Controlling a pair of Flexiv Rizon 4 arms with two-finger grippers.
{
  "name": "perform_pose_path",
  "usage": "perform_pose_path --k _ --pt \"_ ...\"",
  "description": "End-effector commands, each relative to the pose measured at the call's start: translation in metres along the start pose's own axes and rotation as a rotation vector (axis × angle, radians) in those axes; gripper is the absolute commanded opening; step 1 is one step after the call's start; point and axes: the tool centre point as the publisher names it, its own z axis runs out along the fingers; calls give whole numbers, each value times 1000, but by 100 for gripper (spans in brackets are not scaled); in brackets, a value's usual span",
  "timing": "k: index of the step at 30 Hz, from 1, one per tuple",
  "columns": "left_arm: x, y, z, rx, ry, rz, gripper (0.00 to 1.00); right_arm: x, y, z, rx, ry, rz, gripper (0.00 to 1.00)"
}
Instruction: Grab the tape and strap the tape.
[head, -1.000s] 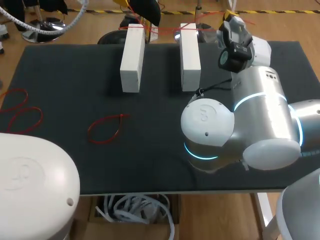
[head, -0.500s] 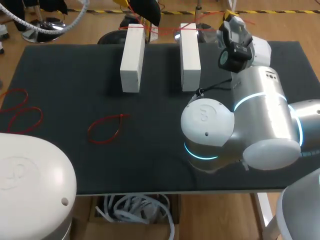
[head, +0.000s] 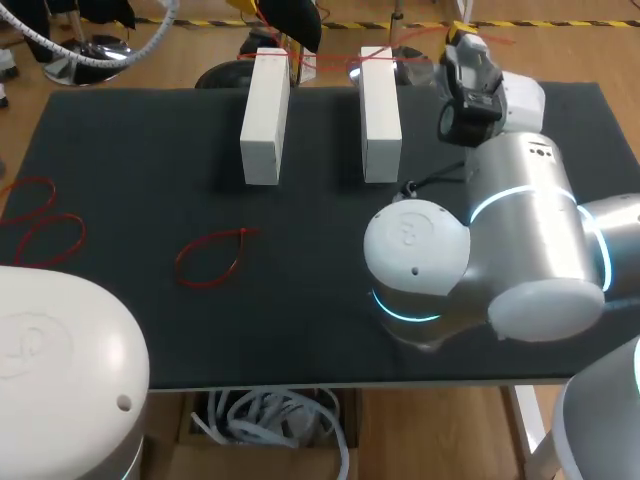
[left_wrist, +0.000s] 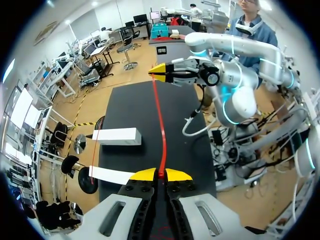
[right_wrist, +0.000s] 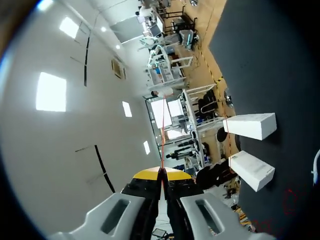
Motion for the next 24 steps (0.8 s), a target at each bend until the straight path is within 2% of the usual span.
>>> perform_pose_path --k 1,5,10,12,15,20,24 --pt "0 -1 -1 -5 1 -1 0 29 2 -6 -29 -105 -206 0" --pt "0 -1 -1 -5 1 -1 0 39 5 -8 -68 -160 -363 0" --pt "0 -1 -1 -5 1 -1 0 57 3 -10 -62 -181 -616 0" --pt "0 -1 -1 -5 1 -1 0 64 1 -10 -34 -163 -778 0" --pt "0 -1 -1 -5 1 -1 0 70 -4 -12 12 -182 -995 0" --pt "0 -1 -1 -5 1 -1 0 73 -10 -13 63 -201 -1242 0" --pt "0 -1 -1 -5 1 -1 0 72 -15 -10 114 -195 -1395 0"
